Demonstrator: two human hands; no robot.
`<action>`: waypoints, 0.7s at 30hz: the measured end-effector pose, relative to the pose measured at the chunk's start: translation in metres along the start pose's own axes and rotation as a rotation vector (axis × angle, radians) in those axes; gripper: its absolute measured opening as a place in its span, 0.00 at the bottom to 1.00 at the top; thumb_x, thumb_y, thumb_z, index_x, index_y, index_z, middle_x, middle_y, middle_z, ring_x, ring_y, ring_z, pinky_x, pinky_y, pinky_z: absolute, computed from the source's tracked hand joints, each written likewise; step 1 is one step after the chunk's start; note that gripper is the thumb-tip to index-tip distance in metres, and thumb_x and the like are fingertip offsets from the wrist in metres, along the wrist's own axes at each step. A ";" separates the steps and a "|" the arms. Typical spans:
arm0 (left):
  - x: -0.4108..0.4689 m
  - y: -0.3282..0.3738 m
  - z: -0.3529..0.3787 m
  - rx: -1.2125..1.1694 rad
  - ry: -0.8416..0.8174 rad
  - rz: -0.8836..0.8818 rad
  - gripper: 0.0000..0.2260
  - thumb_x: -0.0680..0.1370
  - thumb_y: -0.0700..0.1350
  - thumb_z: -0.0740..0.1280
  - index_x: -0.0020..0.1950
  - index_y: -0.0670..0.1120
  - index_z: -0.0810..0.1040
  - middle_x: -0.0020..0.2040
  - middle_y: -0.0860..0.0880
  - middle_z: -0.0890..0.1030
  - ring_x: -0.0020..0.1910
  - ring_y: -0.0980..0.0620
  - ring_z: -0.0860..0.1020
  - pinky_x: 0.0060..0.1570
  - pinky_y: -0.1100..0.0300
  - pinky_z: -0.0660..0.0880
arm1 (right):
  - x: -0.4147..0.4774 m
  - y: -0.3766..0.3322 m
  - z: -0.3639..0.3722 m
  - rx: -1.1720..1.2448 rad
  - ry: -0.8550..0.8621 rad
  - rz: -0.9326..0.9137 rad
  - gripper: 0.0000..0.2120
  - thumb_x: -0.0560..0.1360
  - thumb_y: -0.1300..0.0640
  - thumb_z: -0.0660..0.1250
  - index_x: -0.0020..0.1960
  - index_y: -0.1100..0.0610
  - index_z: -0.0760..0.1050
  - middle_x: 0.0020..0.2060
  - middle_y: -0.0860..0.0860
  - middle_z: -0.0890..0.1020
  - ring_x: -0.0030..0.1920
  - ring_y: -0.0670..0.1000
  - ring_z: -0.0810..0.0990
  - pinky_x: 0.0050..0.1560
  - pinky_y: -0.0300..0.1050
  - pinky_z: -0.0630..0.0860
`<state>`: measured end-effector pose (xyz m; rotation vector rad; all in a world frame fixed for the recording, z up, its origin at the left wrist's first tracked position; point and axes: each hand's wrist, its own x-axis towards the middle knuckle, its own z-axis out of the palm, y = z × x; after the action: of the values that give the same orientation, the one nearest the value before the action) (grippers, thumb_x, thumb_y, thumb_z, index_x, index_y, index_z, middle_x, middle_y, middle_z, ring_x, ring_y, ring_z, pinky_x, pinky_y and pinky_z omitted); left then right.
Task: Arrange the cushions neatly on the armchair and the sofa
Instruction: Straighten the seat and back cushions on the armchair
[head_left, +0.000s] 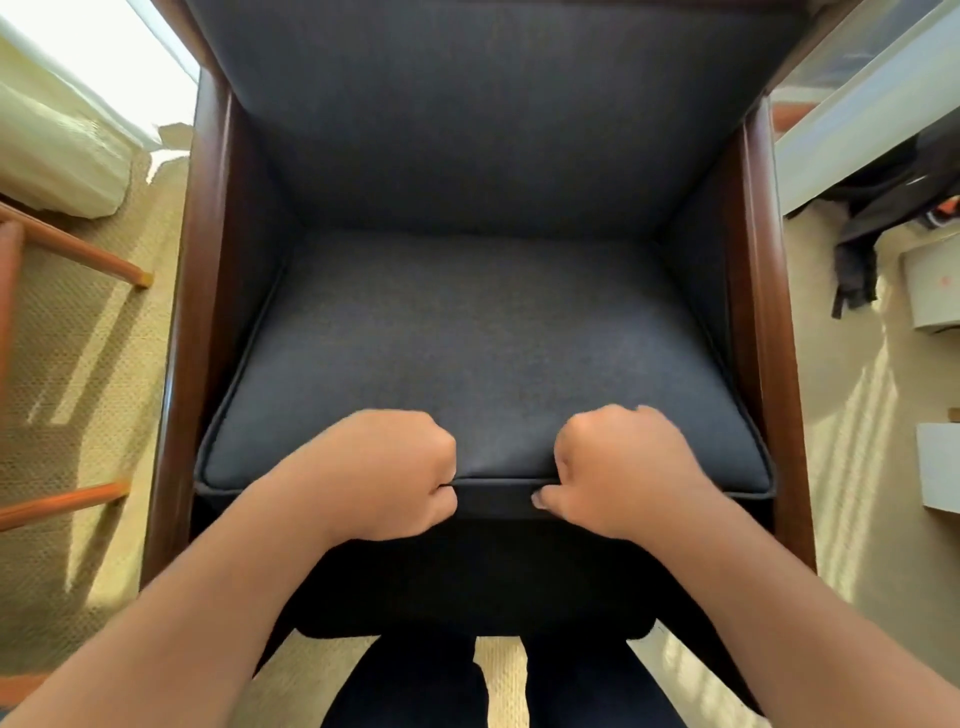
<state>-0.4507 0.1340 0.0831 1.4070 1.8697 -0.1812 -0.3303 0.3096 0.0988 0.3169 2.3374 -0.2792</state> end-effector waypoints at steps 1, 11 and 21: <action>-0.006 0.000 -0.016 0.012 0.067 -0.009 0.17 0.79 0.53 0.60 0.32 0.47 0.68 0.33 0.51 0.72 0.35 0.49 0.74 0.35 0.56 0.68 | -0.006 0.002 -0.016 0.010 0.048 0.022 0.20 0.72 0.35 0.69 0.40 0.52 0.75 0.33 0.45 0.72 0.45 0.53 0.77 0.52 0.49 0.69; -0.008 -0.046 -0.112 -0.085 0.885 -0.118 0.23 0.78 0.45 0.66 0.26 0.49 0.59 0.22 0.53 0.61 0.23 0.55 0.63 0.28 0.58 0.65 | 0.014 0.006 -0.075 0.244 0.906 0.167 0.13 0.76 0.43 0.70 0.56 0.48 0.74 0.50 0.47 0.71 0.54 0.51 0.73 0.77 0.65 0.50; 0.042 -0.066 -0.101 0.107 1.211 -0.455 0.17 0.82 0.56 0.57 0.63 0.45 0.72 0.62 0.42 0.73 0.61 0.40 0.71 0.61 0.46 0.66 | 0.100 0.019 -0.124 0.269 1.165 0.187 0.19 0.81 0.42 0.56 0.65 0.48 0.76 0.59 0.48 0.78 0.65 0.51 0.75 0.79 0.64 0.53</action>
<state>-0.5611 0.1943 0.1044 1.1973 3.1898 0.4737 -0.4747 0.3786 0.1122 1.0437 3.3626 -0.3768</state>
